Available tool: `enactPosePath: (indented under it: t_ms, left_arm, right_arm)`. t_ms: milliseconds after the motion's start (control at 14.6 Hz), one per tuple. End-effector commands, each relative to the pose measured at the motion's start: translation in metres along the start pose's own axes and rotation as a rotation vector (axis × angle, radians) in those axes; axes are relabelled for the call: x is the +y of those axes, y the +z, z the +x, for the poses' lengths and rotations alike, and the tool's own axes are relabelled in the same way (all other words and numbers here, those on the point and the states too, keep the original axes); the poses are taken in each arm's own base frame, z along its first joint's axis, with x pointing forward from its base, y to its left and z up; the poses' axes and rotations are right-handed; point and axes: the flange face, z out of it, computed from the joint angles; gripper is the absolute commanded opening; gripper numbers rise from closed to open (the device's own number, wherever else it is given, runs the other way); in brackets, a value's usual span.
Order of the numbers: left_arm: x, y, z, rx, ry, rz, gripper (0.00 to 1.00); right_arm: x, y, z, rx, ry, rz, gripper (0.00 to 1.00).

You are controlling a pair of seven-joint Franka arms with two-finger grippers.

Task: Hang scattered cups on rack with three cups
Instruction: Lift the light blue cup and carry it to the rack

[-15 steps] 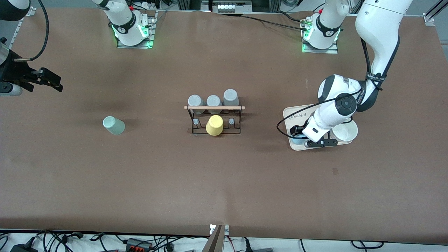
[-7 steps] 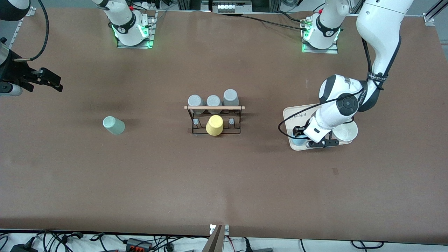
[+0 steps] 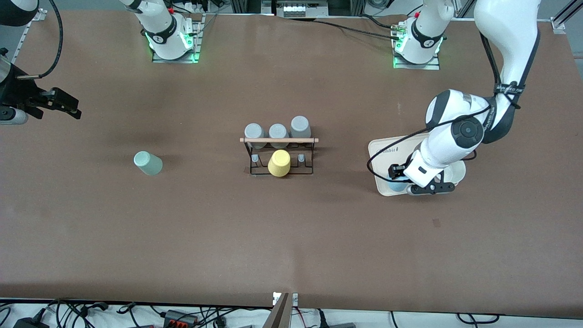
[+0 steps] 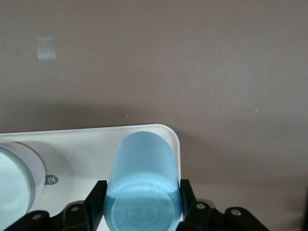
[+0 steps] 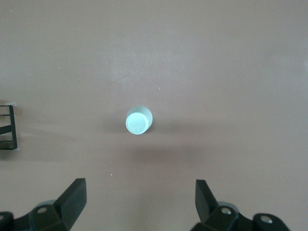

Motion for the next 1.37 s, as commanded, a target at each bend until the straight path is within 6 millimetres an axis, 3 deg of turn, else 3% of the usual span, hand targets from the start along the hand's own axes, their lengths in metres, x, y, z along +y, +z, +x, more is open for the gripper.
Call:
enactPosePath:
  t_ms: [0,274,548,890,1300]
  left_arm:
    - [0.037,-0.037,0.0,0.007,-0.045,0.009,0.33]
    - [0.103,-0.066,-0.021,0.027,-0.131,-0.045,0.34]
    - [0.17,-0.073,-0.048,0.027,-0.176,-0.07,0.34]
    - [0.228,-0.078,-0.064,0.031,-0.205,-0.035,0.34]
    - [0.263,-0.076,-0.068,0.023,-0.25,-0.067,0.34]
  right_arm:
    - [0.0,-0.007,-0.003,0.011,-0.014,-0.002,1.0]
    - [-0.001,-0.012,-0.001,0.018,-0.016,-0.002,1.0]
    - [-0.005,0.001,0.005,-0.006,-0.025,-0.002,1.0]
    - [-0.014,0.006,0.009,-0.004,-0.029,-0.002,1.0]
    - [-0.011,0.006,0.011,-0.011,-0.032,-0.002,1.0]
